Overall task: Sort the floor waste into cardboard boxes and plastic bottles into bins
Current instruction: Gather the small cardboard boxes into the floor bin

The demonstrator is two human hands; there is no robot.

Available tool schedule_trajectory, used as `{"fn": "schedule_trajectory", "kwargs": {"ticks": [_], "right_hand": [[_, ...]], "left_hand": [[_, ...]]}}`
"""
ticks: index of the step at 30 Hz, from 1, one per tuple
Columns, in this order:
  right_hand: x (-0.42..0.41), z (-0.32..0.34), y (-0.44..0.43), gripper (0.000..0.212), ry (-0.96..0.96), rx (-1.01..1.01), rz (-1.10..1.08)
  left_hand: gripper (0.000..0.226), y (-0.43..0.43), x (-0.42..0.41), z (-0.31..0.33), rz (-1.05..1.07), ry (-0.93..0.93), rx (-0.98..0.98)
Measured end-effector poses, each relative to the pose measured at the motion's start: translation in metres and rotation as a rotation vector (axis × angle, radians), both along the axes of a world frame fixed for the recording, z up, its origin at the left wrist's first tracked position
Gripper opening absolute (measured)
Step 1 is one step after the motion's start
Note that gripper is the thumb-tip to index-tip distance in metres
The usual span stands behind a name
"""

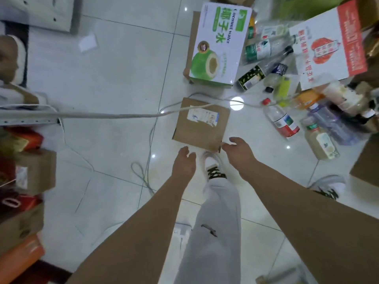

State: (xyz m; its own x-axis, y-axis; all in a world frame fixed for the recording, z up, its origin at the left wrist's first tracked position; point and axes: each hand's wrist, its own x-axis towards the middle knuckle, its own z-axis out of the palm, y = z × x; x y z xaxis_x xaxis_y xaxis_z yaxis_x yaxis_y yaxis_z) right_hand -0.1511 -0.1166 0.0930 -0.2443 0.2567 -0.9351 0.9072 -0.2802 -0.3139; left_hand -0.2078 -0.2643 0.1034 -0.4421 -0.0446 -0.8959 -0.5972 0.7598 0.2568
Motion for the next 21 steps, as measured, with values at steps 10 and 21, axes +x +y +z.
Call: {"fn": "schedule_trajectory", "kwargs": {"ticks": [10, 21], "right_hand": [[-0.022, -0.187, 0.0, 0.076, -0.095, 0.083, -0.175], [0.004, -0.179, 0.032, 0.052, 0.004, 0.13, -0.171]], "left_hand": [[0.066, -0.036, -0.075, -0.175, -0.04, 0.247, -0.075], [0.053, 0.02, -0.024, -0.157, 0.009, 0.047, -0.064]]}}
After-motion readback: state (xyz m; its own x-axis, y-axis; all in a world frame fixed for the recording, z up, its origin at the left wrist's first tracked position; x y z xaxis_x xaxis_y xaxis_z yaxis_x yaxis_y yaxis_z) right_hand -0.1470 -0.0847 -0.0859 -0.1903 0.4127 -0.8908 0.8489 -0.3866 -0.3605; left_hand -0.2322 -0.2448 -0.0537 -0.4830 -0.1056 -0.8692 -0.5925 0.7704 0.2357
